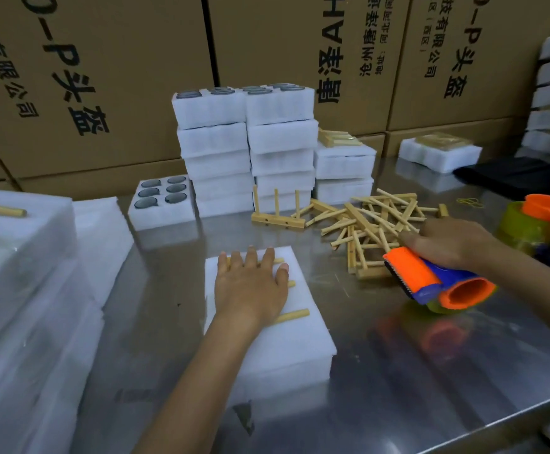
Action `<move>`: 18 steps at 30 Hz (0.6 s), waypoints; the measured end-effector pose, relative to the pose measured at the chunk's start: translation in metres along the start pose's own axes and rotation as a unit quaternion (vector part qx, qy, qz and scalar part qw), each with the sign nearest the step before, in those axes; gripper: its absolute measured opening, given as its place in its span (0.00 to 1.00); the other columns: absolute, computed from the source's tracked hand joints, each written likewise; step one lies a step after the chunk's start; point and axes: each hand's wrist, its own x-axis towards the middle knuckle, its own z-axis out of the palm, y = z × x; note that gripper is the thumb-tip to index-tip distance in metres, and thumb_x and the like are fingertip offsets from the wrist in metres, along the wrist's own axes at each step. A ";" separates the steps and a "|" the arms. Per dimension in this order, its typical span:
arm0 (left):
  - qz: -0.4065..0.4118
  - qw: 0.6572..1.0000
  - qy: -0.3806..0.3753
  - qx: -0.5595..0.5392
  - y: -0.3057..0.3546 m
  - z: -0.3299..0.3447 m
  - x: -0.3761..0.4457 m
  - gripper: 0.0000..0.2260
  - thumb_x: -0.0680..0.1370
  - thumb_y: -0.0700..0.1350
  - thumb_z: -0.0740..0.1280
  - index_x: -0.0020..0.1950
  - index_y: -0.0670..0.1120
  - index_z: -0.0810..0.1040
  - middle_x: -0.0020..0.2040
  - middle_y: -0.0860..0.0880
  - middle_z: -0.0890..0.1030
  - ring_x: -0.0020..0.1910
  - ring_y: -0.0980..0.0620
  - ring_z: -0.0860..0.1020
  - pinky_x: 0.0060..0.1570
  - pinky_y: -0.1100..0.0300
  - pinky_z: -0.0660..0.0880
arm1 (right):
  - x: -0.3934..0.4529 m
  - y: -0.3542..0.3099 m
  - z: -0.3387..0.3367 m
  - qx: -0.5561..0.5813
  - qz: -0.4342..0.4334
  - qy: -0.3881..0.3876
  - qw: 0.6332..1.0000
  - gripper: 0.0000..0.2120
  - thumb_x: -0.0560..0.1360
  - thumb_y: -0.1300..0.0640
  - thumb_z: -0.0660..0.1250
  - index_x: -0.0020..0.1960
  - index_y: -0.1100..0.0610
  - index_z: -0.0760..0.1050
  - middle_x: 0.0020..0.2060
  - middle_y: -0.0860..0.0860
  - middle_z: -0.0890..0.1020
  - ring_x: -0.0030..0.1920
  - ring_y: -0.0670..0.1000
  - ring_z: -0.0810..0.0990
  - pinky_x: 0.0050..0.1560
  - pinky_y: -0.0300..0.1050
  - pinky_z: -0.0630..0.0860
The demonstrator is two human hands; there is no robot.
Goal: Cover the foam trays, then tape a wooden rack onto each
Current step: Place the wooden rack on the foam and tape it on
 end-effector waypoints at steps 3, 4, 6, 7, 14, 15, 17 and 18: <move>0.004 0.997 -0.001 -0.080 -0.005 -0.005 0.001 0.26 0.85 0.59 0.43 0.82 0.53 0.48 0.83 0.48 0.52 0.81 0.45 0.50 0.77 0.46 0.39 | 0.000 -0.009 0.004 -0.034 -0.016 0.026 0.999 0.28 0.77 0.33 0.49 0.37 0.52 0.76 0.35 0.50 0.78 0.36 0.48 0.74 0.34 0.45 0.63; 0.006 0.992 -0.003 -0.126 -0.008 -0.008 0.002 0.26 0.85 0.59 0.45 0.82 0.53 0.50 0.82 0.48 0.54 0.81 0.45 0.52 0.77 0.47 0.40 | 0.000 -0.012 0.003 -0.038 -0.018 0.026 0.999 0.28 0.77 0.34 0.49 0.37 0.53 0.76 0.35 0.51 0.78 0.36 0.49 0.74 0.34 0.45 0.63; 0.010 0.983 -0.005 -0.181 -0.012 -0.017 0.004 0.25 0.85 0.58 0.49 0.81 0.53 0.56 0.80 0.48 0.60 0.79 0.45 0.57 0.77 0.48 0.45 | -0.001 -0.014 0.000 -0.039 -0.016 0.021 0.999 0.28 0.78 0.34 0.49 0.38 0.53 0.76 0.35 0.51 0.78 0.37 0.49 0.74 0.35 0.45 0.63; 0.012 0.987 0.002 -0.163 -0.011 -0.020 0.005 0.24 0.85 0.58 0.50 0.80 0.53 0.60 0.79 0.47 0.64 0.78 0.44 0.60 0.76 0.47 0.48 | -0.001 -0.015 -0.001 -0.037 -0.014 0.019 0.999 0.28 0.78 0.35 0.50 0.38 0.53 0.76 0.35 0.51 0.78 0.37 0.49 0.74 0.35 0.45 0.63; 0.156 0.977 -0.021 -0.146 0.050 -0.039 0.019 0.17 0.84 0.51 0.57 0.71 0.51 0.73 0.70 0.46 0.76 0.69 0.44 0.72 0.71 0.51 0.64 | 0.001 -0.024 0.005 -0.044 -0.002 0.046 0.998 0.25 0.78 0.36 0.49 0.36 0.52 0.71 0.34 0.50 0.75 0.35 0.48 0.72 0.33 0.44 0.60; 0.165 0.970 -0.062 -0.165 0.061 -0.039 0.021 0.17 0.84 0.51 0.57 0.70 0.50 0.75 0.69 0.46 0.77 0.68 0.44 0.73 0.70 0.50 0.67 | 0.001 -0.023 0.006 -0.039 0.000 0.054 0.998 0.25 0.78 0.36 0.49 0.35 0.52 0.72 0.33 0.50 0.75 0.35 0.48 0.71 0.33 0.44 0.59; 0.167 0.961 -0.116 -0.186 0.076 -0.036 0.027 0.15 0.83 0.51 0.59 0.64 0.46 0.79 0.65 0.45 0.79 0.62 0.45 0.77 0.65 0.49 0.73 | 0.001 -0.021 0.007 -0.034 0.005 0.069 0.997 0.26 0.78 0.35 0.49 0.34 0.52 0.72 0.33 0.50 0.75 0.34 0.48 0.71 0.34 0.45 0.60; 0.164 0.956 -0.133 -0.205 0.080 -0.034 0.031 0.14 0.83 0.50 0.60 0.59 0.43 0.80 0.61 0.43 0.81 0.59 0.44 0.79 0.62 0.48 0.75 | 0.000 -0.021 0.008 -0.032 0.008 0.073 0.997 0.26 0.78 0.35 0.49 0.34 0.52 0.72 0.33 0.49 0.74 0.35 0.48 0.71 0.35 0.45 0.61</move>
